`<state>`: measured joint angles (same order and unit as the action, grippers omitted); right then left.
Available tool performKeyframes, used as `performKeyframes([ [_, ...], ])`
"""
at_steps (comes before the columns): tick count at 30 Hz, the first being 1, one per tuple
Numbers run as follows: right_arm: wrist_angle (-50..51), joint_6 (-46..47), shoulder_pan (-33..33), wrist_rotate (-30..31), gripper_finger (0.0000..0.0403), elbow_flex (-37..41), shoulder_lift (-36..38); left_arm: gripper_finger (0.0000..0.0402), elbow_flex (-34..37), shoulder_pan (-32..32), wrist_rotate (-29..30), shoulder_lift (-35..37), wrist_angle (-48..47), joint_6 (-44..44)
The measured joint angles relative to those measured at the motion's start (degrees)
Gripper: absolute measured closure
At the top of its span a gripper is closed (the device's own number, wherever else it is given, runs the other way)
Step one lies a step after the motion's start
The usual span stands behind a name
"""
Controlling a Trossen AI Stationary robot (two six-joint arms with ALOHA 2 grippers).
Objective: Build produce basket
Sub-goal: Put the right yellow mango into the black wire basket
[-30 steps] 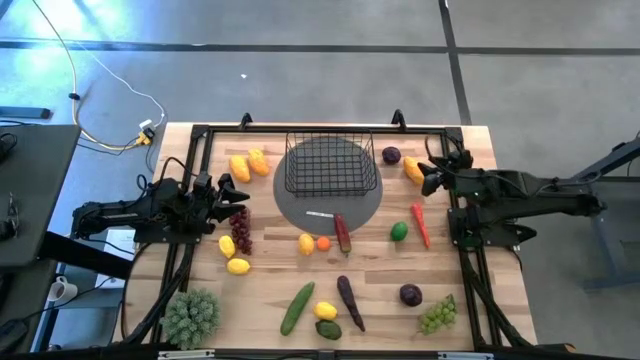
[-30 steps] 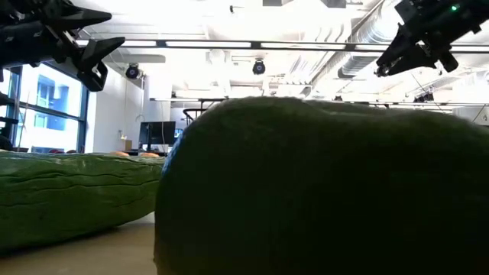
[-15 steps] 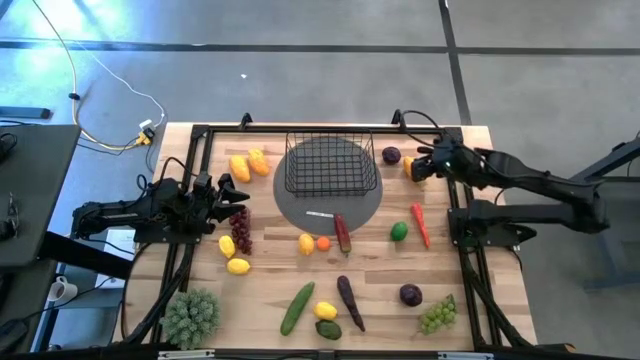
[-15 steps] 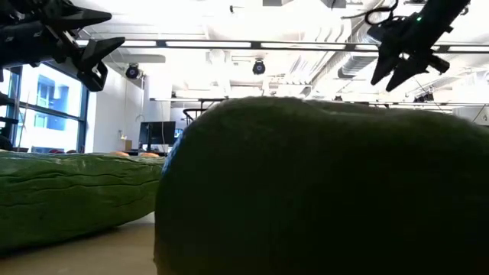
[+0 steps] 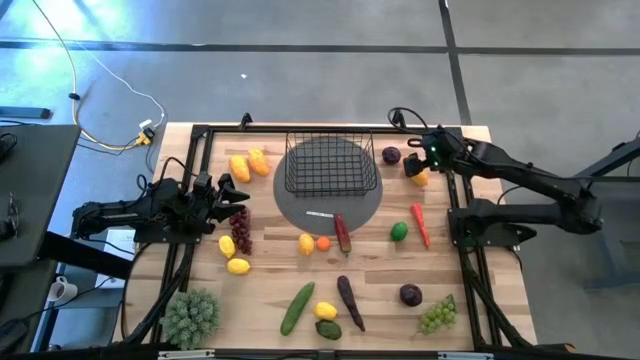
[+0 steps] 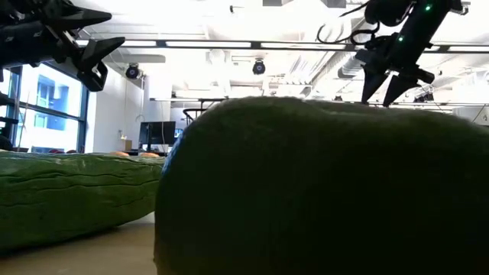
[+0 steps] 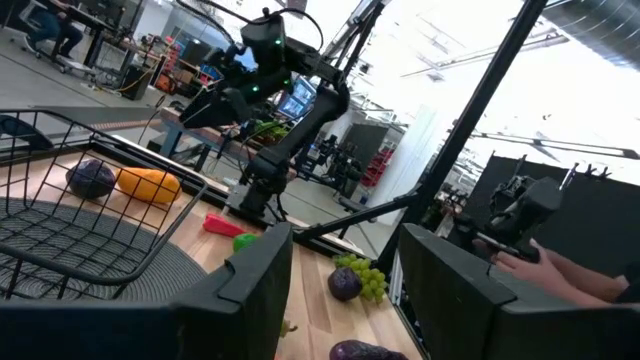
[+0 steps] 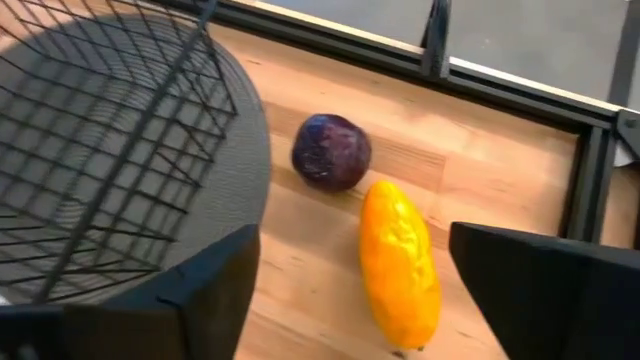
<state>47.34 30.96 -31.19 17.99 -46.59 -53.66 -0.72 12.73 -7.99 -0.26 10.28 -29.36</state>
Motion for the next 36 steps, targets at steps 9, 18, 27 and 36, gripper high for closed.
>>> performKeyframes([
  [9,1.28,-1.47,-4.5,-0.79,0.0007,0.01,-5.66,0.0227,0.01,-0.02,0.0,0.01,0.0,0.0],
  [18,3.44,-5.27,-7.79,-3.66,0.0006,0.0,-12.65,0.0227,0.0,-0.01,0.01,-0.01,0.0,0.0],
  [27,3.64,-8.09,-10.11,-3.68,0.0006,0.02,-20.38,0.0227,0.0,-0.01,0.02,0.0,0.01,0.0],
  [36,2.48,-13.43,-13.1,-5.5,0.0006,0.02,-27.1,0.0227,-0.01,0.0,0.0,-0.01,0.02,0.0],
])
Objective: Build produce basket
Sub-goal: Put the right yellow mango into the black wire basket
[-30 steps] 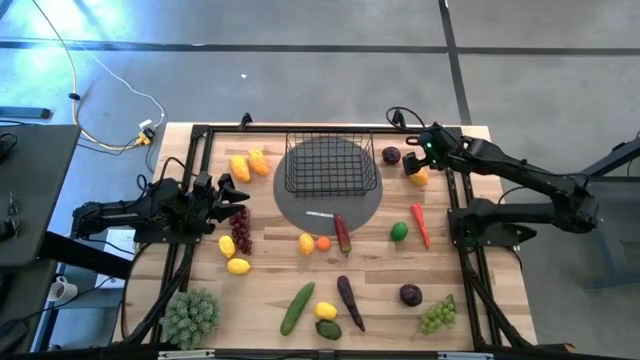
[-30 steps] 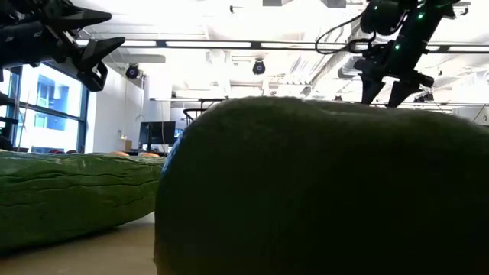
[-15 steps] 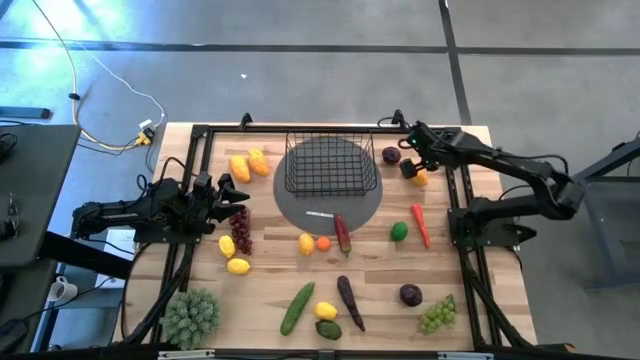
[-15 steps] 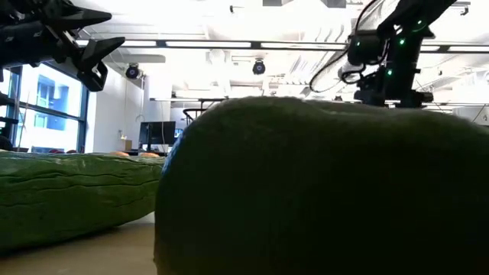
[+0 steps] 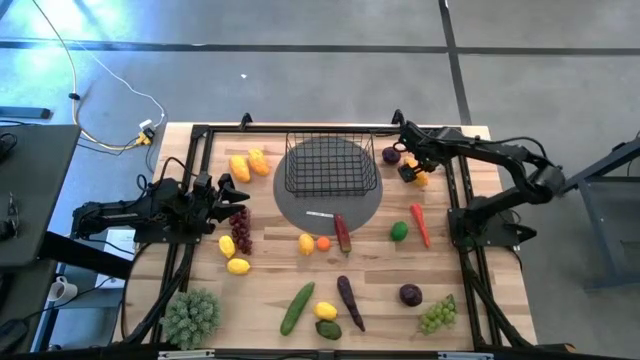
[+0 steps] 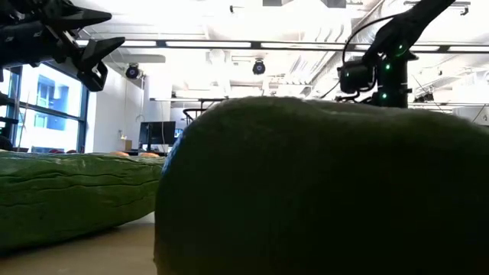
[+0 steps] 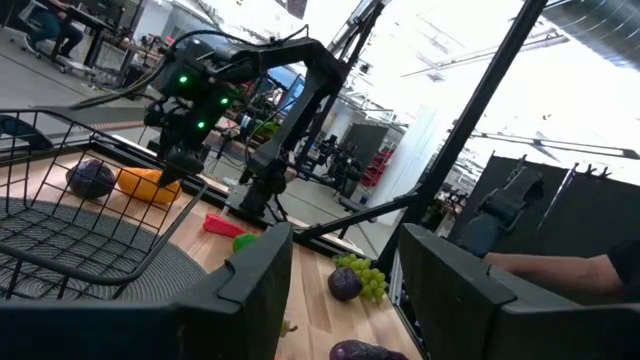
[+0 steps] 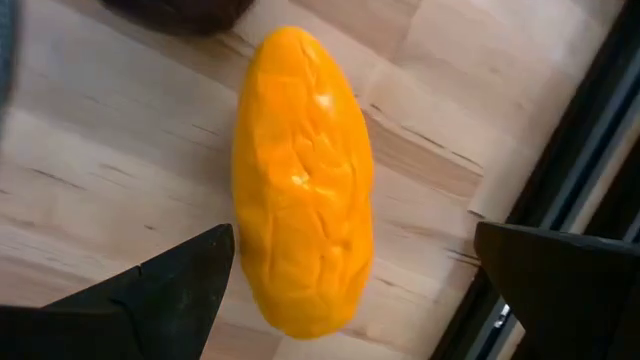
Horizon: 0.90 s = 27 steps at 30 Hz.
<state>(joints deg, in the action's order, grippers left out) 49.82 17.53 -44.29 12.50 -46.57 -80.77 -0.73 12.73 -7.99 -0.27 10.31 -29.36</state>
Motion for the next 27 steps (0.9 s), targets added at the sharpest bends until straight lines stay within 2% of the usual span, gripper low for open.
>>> performKeyframes([
  [10,-2.24,-1.12,-3.12,-3.83,0.0016,0.0,-5.08,0.0227,0.02,0.0,0.0,0.0,-0.01,0.0],
  [27,-1.78,0.6,-3.37,-4.2,0.0159,0.02,-7.2,0.0227,0.02,-0.02,0.02,0.0,-0.02,0.0],
])
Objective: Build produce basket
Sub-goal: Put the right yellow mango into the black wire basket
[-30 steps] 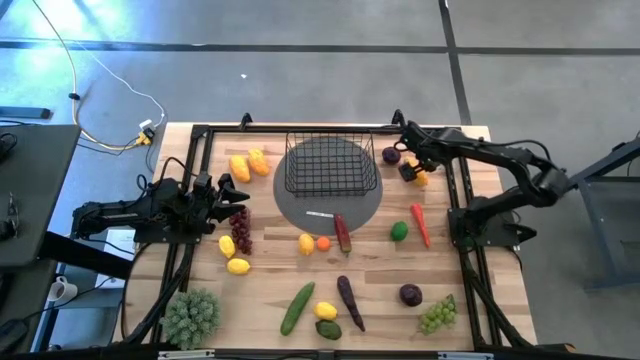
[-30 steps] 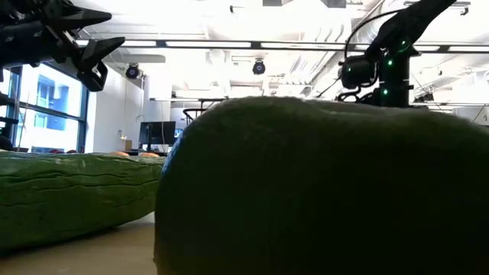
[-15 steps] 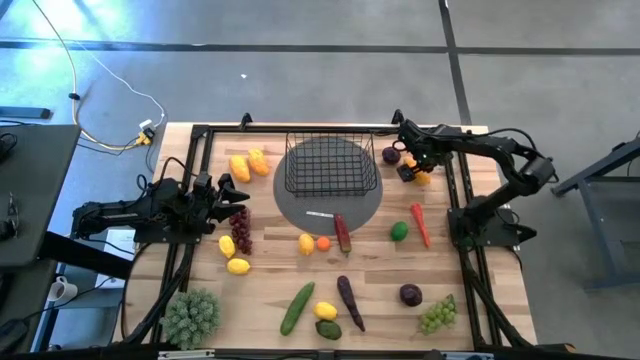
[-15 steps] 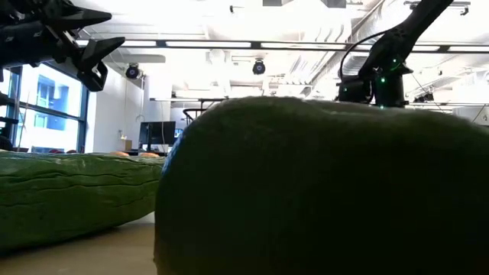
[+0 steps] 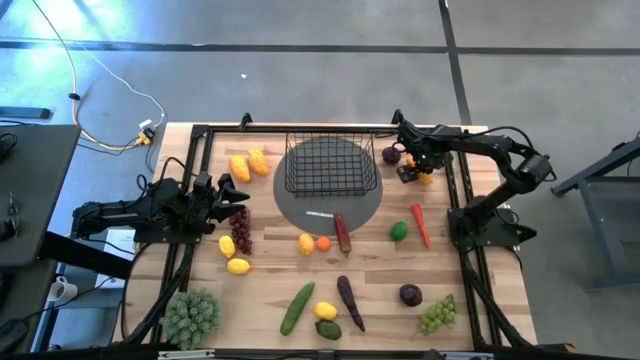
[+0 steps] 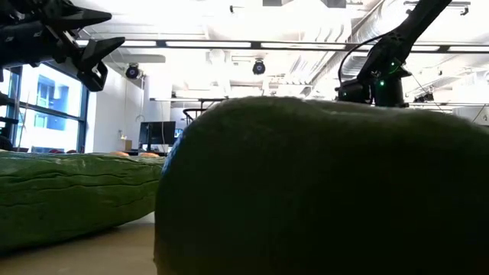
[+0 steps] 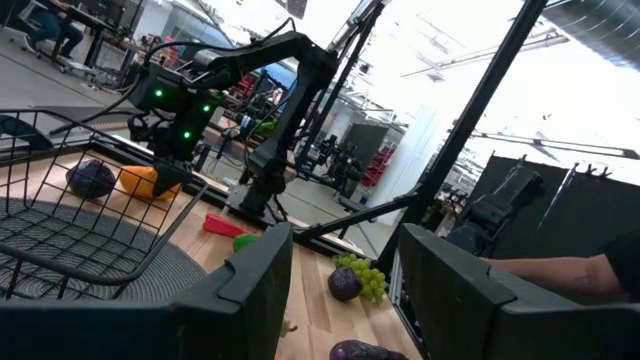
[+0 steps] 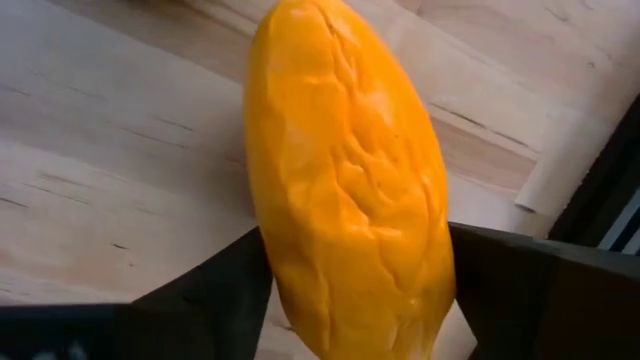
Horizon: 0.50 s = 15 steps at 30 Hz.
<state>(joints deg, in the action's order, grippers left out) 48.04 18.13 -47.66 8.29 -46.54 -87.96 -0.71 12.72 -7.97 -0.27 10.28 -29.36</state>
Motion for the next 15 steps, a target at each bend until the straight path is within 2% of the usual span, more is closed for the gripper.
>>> performKeyframes([
  [6,2.43,0.73,0.02,0.0,0.0189,0.0,0.17,0.0227,0.0,0.02,-0.02,0.0,0.02,0.0],
  [15,5.99,5.42,0.07,0.22,0.0193,0.0,2.41,0.0227,-0.02,0.0,-0.02,0.0,0.0,0.0],
])
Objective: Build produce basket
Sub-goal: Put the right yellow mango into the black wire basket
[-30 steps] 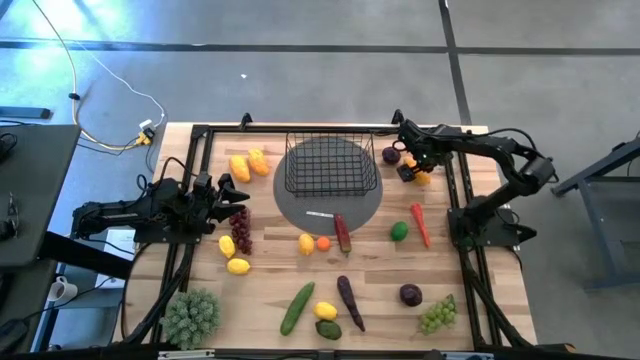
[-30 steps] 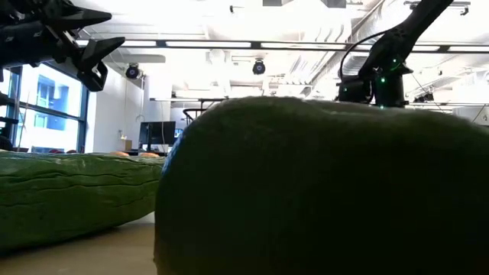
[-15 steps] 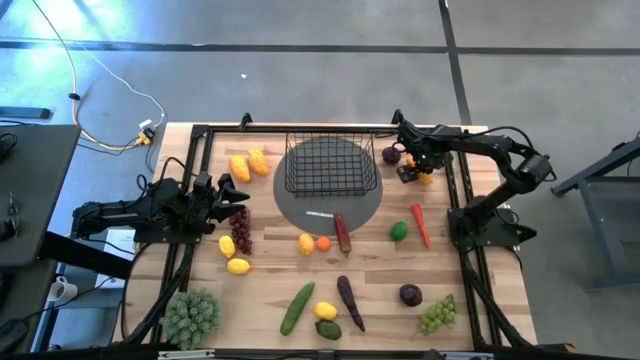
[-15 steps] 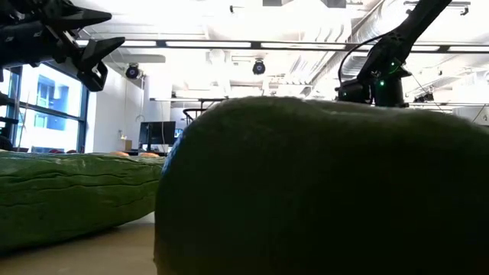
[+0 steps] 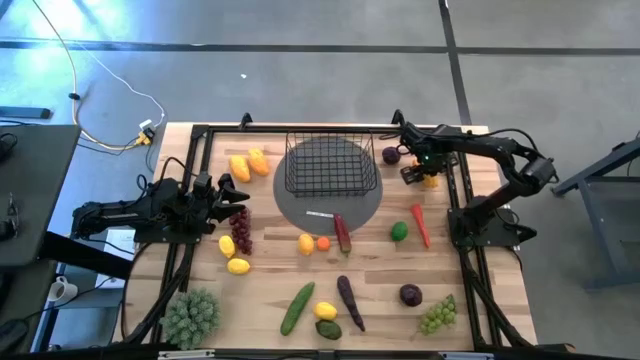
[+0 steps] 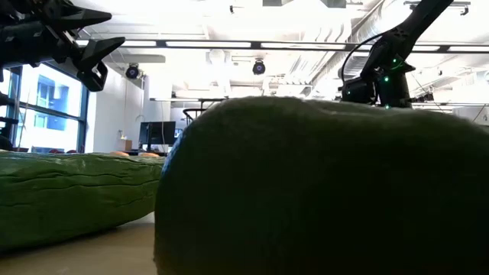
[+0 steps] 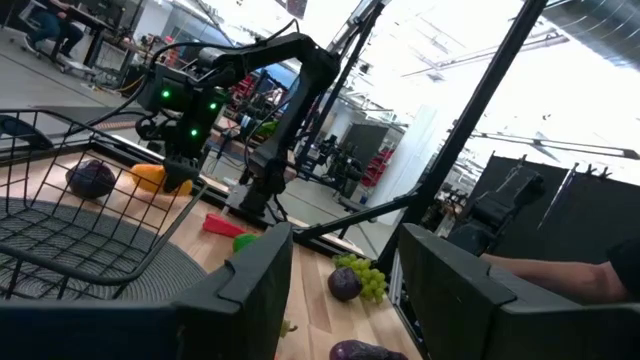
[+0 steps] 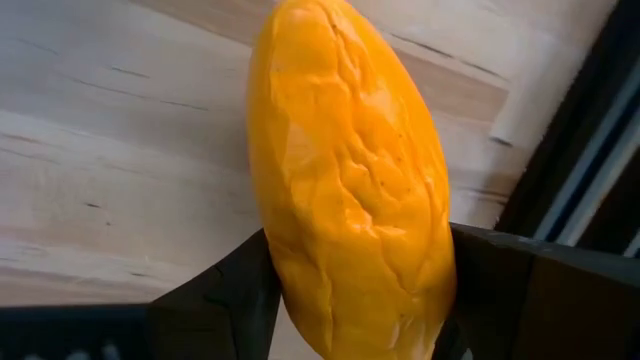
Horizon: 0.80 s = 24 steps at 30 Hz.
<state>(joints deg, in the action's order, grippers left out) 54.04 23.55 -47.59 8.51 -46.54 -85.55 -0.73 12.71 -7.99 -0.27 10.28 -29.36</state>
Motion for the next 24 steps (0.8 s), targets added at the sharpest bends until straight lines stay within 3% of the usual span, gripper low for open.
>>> performKeyframes([
  [16,3.76,15.68,4.74,-0.62,0.0194,0.02,18.37,0.0227,0.02,0.02,0.0,0.01,0.0,0.0],
  [24,-1.95,24.5,10.53,-0.61,0.0194,0.02,26.38,0.0227,0.01,0.02,0.01,0.01,0.02,0.0],
])
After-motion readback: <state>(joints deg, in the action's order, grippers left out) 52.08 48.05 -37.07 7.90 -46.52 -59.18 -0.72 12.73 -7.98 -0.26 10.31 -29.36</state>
